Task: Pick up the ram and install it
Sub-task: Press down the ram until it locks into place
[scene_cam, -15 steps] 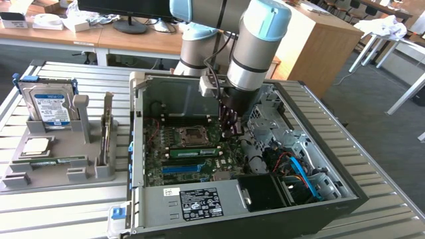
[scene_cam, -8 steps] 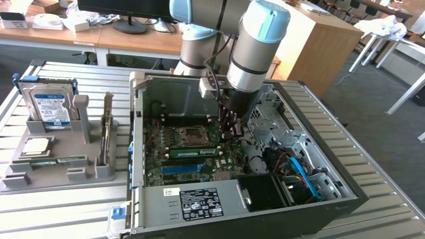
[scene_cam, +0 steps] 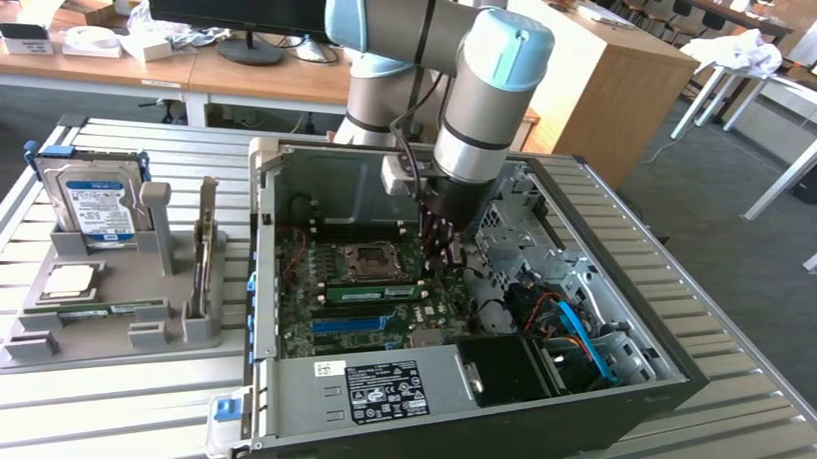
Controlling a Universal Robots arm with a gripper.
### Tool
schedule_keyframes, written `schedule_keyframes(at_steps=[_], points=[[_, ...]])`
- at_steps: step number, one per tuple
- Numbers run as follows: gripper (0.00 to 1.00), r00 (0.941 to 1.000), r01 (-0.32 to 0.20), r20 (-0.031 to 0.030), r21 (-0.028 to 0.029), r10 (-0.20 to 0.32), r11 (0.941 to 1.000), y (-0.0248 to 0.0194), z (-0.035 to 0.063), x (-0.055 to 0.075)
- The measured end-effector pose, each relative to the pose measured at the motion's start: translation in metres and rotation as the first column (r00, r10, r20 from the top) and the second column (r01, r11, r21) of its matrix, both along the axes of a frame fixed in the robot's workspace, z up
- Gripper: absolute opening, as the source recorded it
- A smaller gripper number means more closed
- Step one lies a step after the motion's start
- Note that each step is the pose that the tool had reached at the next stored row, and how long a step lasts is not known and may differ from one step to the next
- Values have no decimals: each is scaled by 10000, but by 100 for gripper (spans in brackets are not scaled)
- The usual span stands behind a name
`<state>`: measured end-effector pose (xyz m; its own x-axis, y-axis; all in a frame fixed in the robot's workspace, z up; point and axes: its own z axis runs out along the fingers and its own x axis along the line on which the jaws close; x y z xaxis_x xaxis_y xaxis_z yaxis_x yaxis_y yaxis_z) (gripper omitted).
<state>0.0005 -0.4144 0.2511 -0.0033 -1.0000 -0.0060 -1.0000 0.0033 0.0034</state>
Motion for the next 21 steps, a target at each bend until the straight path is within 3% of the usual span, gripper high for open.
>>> schedule_keyframes(at_steps=[21], points=[[10, 10000, 0, 1, -3, 0, 10000, 0, -64, 0]])
